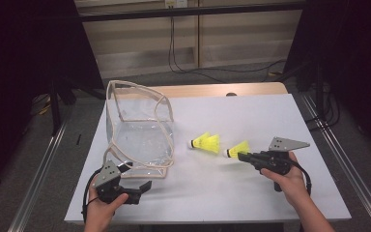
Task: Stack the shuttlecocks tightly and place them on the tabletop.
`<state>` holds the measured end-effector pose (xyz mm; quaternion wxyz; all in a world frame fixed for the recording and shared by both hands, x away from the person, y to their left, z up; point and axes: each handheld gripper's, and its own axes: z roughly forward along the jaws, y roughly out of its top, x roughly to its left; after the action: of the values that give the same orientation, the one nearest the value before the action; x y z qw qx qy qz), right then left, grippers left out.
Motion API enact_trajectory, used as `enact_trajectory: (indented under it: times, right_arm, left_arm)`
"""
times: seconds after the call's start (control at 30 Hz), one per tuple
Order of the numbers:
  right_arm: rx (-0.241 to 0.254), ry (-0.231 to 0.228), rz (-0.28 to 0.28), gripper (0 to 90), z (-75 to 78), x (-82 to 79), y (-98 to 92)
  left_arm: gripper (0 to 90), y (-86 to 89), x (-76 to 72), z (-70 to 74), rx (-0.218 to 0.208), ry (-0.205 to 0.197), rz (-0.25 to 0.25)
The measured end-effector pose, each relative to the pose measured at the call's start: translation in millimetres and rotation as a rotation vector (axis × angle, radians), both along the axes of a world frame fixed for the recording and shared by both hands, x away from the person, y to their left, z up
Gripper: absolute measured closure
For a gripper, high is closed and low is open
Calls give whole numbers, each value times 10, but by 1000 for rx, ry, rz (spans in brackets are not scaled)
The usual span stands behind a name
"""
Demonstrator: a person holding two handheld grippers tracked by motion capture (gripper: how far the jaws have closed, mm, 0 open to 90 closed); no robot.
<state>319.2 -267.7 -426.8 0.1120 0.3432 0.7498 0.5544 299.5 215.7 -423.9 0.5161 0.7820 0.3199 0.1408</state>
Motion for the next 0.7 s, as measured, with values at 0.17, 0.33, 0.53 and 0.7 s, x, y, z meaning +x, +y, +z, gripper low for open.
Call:
enact_trajectory:
  times: [0.17, 0.33, 0.53, 0.7]
  right_arm:
    - [-1, -3, -8, 893, -3, 17, -18]
    - [0, -3, -22, 893, -6, 41, -34]
    - [-13, -5, -27, 894, -9, 60, -32]
    - [-16, -8, -35, 893, -8, 82, -35]
  left_arm:
    - [32, -2, -1, 1, 2, 1, 1]
    - [32, 0, 1, 1, 2, 0, 2]
    - [32, -4, 2, -2, -1, 3, 2]
    - [32, 2, 4, 2, 4, 1, 2]
